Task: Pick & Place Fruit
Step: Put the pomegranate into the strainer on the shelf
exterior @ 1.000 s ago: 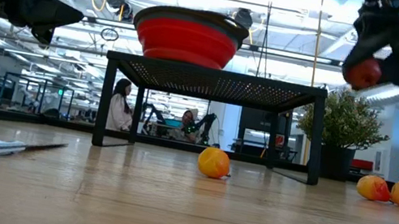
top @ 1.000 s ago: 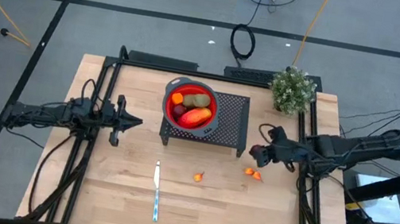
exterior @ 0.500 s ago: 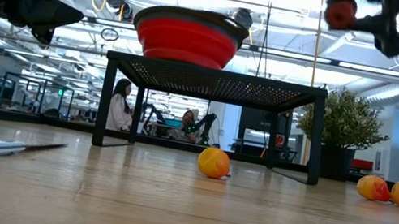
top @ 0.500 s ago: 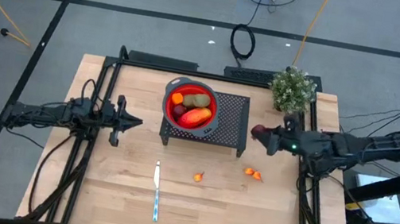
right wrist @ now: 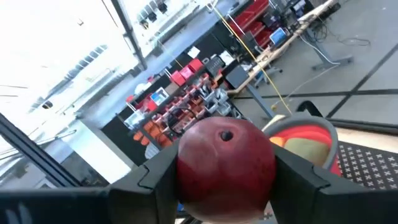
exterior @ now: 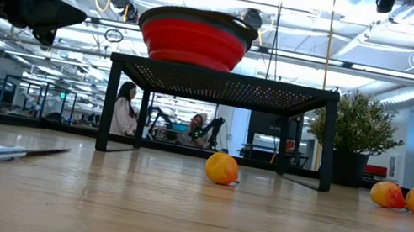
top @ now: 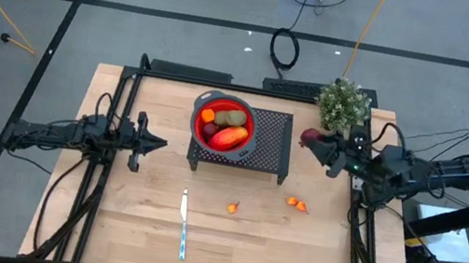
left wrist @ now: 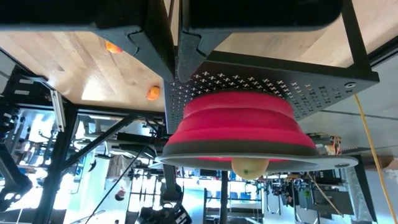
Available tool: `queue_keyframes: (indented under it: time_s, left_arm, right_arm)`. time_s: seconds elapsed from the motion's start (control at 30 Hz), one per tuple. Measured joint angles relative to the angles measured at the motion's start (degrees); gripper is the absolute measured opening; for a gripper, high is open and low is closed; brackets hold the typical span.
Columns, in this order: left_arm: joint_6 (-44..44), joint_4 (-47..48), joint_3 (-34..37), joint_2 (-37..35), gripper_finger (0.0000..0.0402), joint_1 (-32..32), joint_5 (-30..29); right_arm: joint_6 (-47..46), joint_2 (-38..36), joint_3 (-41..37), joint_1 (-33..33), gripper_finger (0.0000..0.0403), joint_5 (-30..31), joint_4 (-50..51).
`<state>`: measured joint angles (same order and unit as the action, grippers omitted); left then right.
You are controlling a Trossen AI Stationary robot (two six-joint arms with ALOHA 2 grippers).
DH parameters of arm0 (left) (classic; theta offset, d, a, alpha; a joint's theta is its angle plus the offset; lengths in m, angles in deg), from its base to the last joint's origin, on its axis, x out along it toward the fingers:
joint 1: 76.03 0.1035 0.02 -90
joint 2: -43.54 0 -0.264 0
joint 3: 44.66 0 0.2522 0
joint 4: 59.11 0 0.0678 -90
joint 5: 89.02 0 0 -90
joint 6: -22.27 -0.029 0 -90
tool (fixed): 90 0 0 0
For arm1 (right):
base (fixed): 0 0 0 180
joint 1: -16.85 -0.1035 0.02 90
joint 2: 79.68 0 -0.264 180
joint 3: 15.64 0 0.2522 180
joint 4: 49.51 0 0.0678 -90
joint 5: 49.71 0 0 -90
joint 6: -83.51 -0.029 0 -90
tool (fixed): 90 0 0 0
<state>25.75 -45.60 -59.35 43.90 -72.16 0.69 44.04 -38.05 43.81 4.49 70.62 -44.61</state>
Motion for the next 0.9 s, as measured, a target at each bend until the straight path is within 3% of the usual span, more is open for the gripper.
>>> queue_keyframes:
  time_s: [0.23, 0.53, 0.9]
  left_arm:
    - [0.0, 0.0, 0.0, 0.0, 0.0021, 0.0, 0.0]
    - [0.1, 0.0, 0.0, 0.0, 0.0021, 0.0, 0.0]
    - [0.2, 0.0, 0.0, 0.0, 0.0021, 0.0, -0.2]
  right_arm:
    - [4.1, 1.1, 0.0, 0.0, 0.0181, -0.6, 0.6]
    - [22.9, 2.7, 0.0, 0.0, 0.0187, -6.3, 0.5]
    - [44.9, 3.8, 0.0, -0.1, 0.0191, -8.1, 0.1]
